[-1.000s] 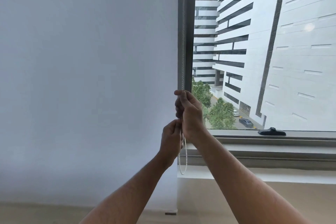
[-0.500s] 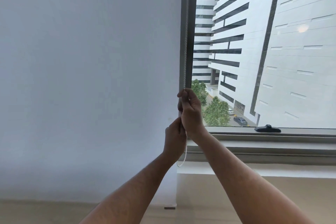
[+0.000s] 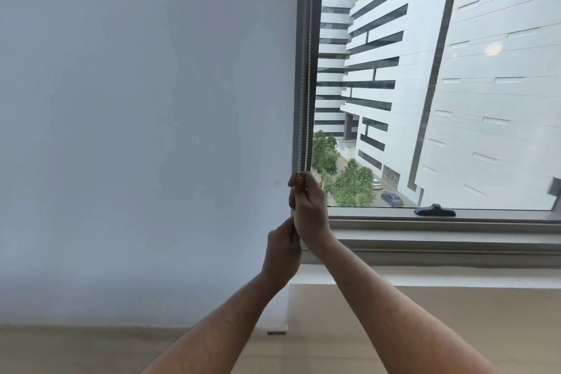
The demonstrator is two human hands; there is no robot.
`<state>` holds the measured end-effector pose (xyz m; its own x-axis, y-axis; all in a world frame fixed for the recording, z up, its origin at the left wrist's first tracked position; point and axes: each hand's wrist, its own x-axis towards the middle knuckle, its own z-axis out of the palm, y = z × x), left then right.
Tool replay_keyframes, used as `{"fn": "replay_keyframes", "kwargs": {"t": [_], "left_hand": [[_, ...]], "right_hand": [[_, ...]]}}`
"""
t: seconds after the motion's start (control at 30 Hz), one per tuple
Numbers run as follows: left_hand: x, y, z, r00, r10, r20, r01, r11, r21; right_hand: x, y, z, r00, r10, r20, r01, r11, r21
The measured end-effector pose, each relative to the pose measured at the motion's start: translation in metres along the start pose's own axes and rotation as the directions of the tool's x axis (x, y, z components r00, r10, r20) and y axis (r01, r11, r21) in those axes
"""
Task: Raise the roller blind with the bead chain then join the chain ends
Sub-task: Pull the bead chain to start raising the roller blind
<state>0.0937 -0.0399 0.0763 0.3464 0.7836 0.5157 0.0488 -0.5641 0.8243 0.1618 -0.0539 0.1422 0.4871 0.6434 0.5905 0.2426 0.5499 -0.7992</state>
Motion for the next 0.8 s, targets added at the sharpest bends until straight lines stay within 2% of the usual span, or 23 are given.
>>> {"fn": "replay_keyframes", "kwargs": {"t": [0.1, 0.2, 0.27, 0.33, 0.4, 0.53, 0.63, 0.7, 0.8], "left_hand": [[0.003, -0.004, -0.003, 0.998, 0.034, 0.051, -0.036, 0.998, 0.05], [0.014, -0.001, -0.024, 0.982, 0.068, 0.179, -0.093, 0.986, 0.137], [0.03, 0.011, -0.043, 0.978, 0.033, 0.206, -0.055, 0.993, 0.103], [0.047, 0.04, -0.06, 0.991, -0.015, 0.129, 0.021, 0.999, -0.047], [0.064, 0.08, -0.069, 0.998, -0.018, 0.068, 0.03, 0.983, -0.184], [0.09, 0.146, -0.06, 0.994, 0.035, 0.107, 0.009, 0.924, -0.383], [0.098, 0.169, -0.045, 0.995, -0.089, 0.036, 0.095, 0.862, -0.499], [0.097, 0.17, -0.035, 0.988, -0.151, -0.027, 0.115, 0.846, -0.521], [0.09, 0.157, -0.024, 0.985, -0.142, -0.094, 0.082, 0.881, -0.467]], "right_hand": [[0.0, 0.003, -0.002, 0.999, -0.035, 0.004, 0.035, 0.999, -0.032], [-0.003, 0.006, -0.004, 0.996, -0.091, 0.01, 0.092, 0.992, -0.087], [-0.003, 0.01, -0.009, 0.99, -0.138, -0.006, 0.136, 0.981, -0.135], [0.0, 0.013, -0.012, 0.985, -0.17, -0.016, 0.165, 0.968, -0.189], [0.003, 0.018, -0.012, 0.984, -0.179, -0.012, 0.172, 0.963, -0.205], [-0.004, 0.025, 0.0, 0.982, -0.184, 0.035, 0.187, 0.955, -0.232], [-0.004, 0.03, 0.0, 0.984, -0.177, 0.038, 0.18, 0.948, -0.264], [-0.001, 0.033, -0.007, 0.98, -0.191, 0.053, 0.198, 0.93, -0.31], [-0.001, 0.039, -0.022, 0.969, -0.224, 0.102, 0.246, 0.889, -0.387]]}}
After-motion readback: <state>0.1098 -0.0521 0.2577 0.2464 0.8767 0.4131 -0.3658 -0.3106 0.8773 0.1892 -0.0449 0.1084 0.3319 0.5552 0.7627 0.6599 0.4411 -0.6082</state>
